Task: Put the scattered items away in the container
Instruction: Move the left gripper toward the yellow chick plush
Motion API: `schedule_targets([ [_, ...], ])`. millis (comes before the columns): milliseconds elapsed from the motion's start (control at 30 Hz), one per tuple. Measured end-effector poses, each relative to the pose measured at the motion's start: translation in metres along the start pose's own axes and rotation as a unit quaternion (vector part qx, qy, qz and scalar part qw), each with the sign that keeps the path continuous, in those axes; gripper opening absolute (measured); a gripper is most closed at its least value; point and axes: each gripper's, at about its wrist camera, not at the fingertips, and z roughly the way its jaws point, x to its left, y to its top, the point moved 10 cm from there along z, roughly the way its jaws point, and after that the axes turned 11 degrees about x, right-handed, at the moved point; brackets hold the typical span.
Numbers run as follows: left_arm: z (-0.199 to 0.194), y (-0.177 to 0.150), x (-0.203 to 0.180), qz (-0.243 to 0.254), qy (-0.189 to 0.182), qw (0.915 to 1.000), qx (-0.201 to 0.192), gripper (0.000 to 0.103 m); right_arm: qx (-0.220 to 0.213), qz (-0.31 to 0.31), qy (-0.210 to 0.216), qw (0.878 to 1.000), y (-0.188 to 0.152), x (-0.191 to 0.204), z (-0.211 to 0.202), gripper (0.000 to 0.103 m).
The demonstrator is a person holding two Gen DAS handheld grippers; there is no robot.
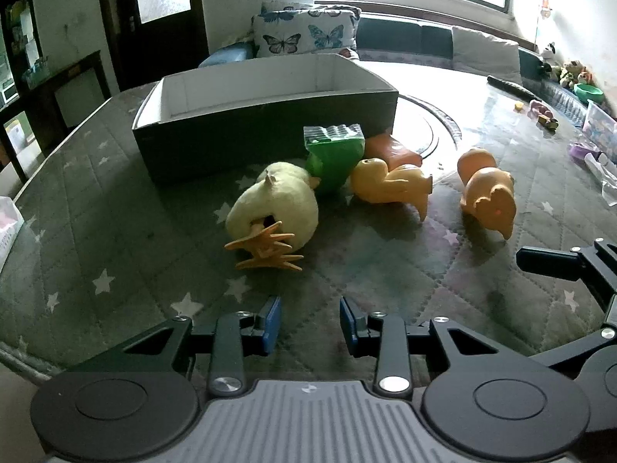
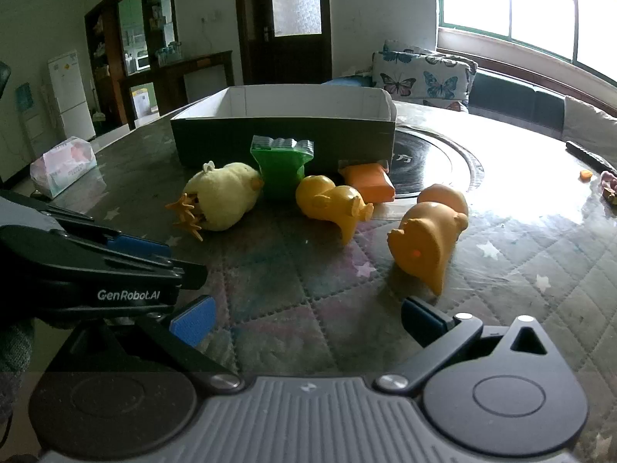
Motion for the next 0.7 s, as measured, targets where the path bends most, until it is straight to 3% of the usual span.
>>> schedule_targets([
  [700, 0.001, 0.004, 0.012, -0.017, -0.002, 0.9998, 0.005, 0.036, 0.002, -0.012, 0.014, 1.000, 0.009, 0.010, 0.008, 0.103],
])
